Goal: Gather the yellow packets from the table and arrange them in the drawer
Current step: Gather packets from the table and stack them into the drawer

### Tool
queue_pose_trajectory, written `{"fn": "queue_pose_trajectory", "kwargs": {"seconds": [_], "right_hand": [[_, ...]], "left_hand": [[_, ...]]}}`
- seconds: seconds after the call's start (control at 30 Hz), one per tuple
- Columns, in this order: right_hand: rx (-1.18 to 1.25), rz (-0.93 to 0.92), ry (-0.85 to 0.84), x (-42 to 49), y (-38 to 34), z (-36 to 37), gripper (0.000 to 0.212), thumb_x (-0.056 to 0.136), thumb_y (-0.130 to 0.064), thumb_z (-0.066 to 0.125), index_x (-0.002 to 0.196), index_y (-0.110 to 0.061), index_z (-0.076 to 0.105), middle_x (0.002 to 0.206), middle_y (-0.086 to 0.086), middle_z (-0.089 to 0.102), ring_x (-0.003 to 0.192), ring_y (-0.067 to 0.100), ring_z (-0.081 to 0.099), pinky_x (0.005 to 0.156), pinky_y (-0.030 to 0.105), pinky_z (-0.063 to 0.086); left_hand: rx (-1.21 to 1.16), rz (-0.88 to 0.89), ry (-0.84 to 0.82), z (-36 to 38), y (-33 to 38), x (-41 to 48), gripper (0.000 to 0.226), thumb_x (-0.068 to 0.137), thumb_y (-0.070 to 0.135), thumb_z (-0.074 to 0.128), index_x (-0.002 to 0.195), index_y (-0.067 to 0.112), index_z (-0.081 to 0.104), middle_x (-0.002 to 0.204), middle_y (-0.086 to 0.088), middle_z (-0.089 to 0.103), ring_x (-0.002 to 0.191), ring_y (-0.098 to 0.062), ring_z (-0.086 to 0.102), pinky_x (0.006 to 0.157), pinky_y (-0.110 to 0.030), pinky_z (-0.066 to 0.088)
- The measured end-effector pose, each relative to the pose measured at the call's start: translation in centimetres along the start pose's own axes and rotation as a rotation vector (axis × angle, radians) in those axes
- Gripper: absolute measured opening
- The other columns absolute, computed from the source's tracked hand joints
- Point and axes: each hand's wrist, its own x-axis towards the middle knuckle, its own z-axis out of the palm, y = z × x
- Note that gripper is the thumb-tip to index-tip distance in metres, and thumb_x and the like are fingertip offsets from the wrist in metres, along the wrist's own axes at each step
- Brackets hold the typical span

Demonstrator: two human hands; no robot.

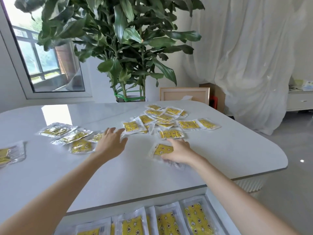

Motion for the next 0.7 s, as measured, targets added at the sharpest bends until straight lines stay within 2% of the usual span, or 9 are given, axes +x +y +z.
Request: {"fn": "queue_pose_trajectory", "kwargs": {"seconds": [0.1, 0.17, 0.3, 0.37, 0.43, 0.5, 0.57, 0.63, 0.7], "right_hand": [[0.021, 0.143, -0.067, 1.3, -0.5, -0.8, 0.091, 0.067, -0.043, 0.081, 0.143, -0.016, 0.038, 0.146, 0.006, 0.038, 0.136, 0.025, 0.034, 0.107, 0.037, 0.038], [0.007, 0.182, -0.104, 2.0, -0.9, -0.9, 0.099, 0.054, -0.048, 0.087, 0.138, -0.015, 0.045, 0.14, 0.003, 0.047, 0.132, 0.024, 0.04, 0.105, 0.037, 0.041], [-0.001, 0.128, -0.143, 3.3, -0.9, -0.5, 0.099, 0.017, -0.062, 0.08, 0.104, -0.016, 0.066, 0.112, 0.004, 0.066, 0.112, 0.024, 0.058, 0.095, 0.038, 0.05], [0.042, 0.099, -0.126, 3.0, -1.1, -0.7, 0.062, 0.037, -0.06, 0.081, 0.076, -0.016, 0.062, 0.089, -0.001, 0.063, 0.093, 0.019, 0.059, 0.075, 0.031, 0.05], [0.087, 0.039, -0.062, 3.2, -1.0, -1.0, 0.048, 0.071, -0.049, 0.075, 0.061, -0.022, 0.038, 0.07, -0.009, 0.038, 0.07, 0.011, 0.041, 0.054, 0.022, 0.03], [0.045, -0.031, 0.083, 3.5, -0.8, -1.4, 0.045, 0.085, -0.044, 0.064, 0.063, -0.021, 0.032, 0.071, -0.011, 0.03, 0.078, 0.014, 0.038, 0.055, 0.023, 0.026], [-0.011, -0.08, 0.168, 4.3, -0.1, -1.5, 0.032, 0.09, -0.044, 0.055, 0.079, -0.013, 0.052, 0.093, -0.008, 0.049, 0.104, 0.019, 0.043, 0.076, 0.03, 0.039], [-0.09, -0.03, 0.148, 4.4, 0.4, -1.5, 0.048, 0.094, -0.043, 0.045, 0.118, -0.003, 0.056, 0.134, 0.005, 0.049, 0.129, 0.024, 0.038, 0.103, 0.039, 0.035], [-0.098, 0.028, 0.128, 4.1, 0.6, -1.2, 0.058, 0.095, -0.047, 0.038, 0.127, 0.0, 0.049, 0.141, 0.012, 0.045, 0.129, 0.029, 0.042, 0.105, 0.042, 0.036]], "left_hand": [[0.112, -0.114, -0.114, -0.1, -1.5, 0.1, 0.056, 0.095, 0.049, 0.035, 0.147, 0.028, 0.027, 0.154, -0.019, 0.021, 0.145, -0.038, 0.005, 0.117, -0.046, 0.013], [0.143, -0.147, -0.185, 0.1, -2.2, 0.1, 0.062, 0.093, 0.057, 0.032, 0.148, 0.03, 0.023, 0.157, -0.012, 0.017, 0.145, -0.039, 0.0, 0.118, -0.046, 0.01], [0.117, -0.113, -0.096, 0.4, -2.4, -0.4, 0.063, 0.089, 0.063, 0.036, 0.142, 0.028, 0.037, 0.153, -0.003, 0.03, 0.143, -0.028, 0.02, 0.116, -0.041, 0.017], [0.086, -0.103, -0.041, 0.2, -1.9, -0.9, 0.061, 0.089, 0.062, 0.037, 0.14, 0.028, 0.041, 0.149, -0.003, 0.036, 0.139, -0.025, 0.028, 0.114, -0.037, 0.019], [0.057, -0.089, -0.017, 0.1, -1.7, -1.3, 0.058, 0.09, 0.06, 0.037, 0.137, 0.028, 0.045, 0.145, -0.003, 0.041, 0.136, -0.025, 0.034, 0.113, -0.035, 0.022], [0.023, -0.038, 0.015, 0.4, -1.9, -1.6, 0.052, 0.09, 0.058, 0.041, 0.13, 0.027, 0.053, 0.134, -0.005, 0.049, 0.129, -0.027, 0.042, 0.108, -0.034, 0.029], [-0.04, 0.01, 0.024, 0.7, -1.8, -1.8, 0.044, 0.09, 0.054, 0.046, 0.122, 0.026, 0.061, 0.122, -0.004, 0.053, 0.123, -0.027, 0.047, 0.102, -0.031, 0.034], [-0.122, 0.031, 0.012, 0.9, -1.4, -2.0, 0.036, 0.092, 0.049, 0.047, 0.114, 0.028, 0.066, 0.112, -0.002, 0.053, 0.117, -0.025, 0.049, 0.097, -0.029, 0.036], [-0.196, 0.051, -0.001, 0.9, -1.0, -2.2, 0.027, 0.093, 0.04, 0.047, 0.1, 0.031, 0.071, 0.101, 0.0, 0.052, 0.11, -0.024, 0.051, 0.091, -0.027, 0.039]]}}
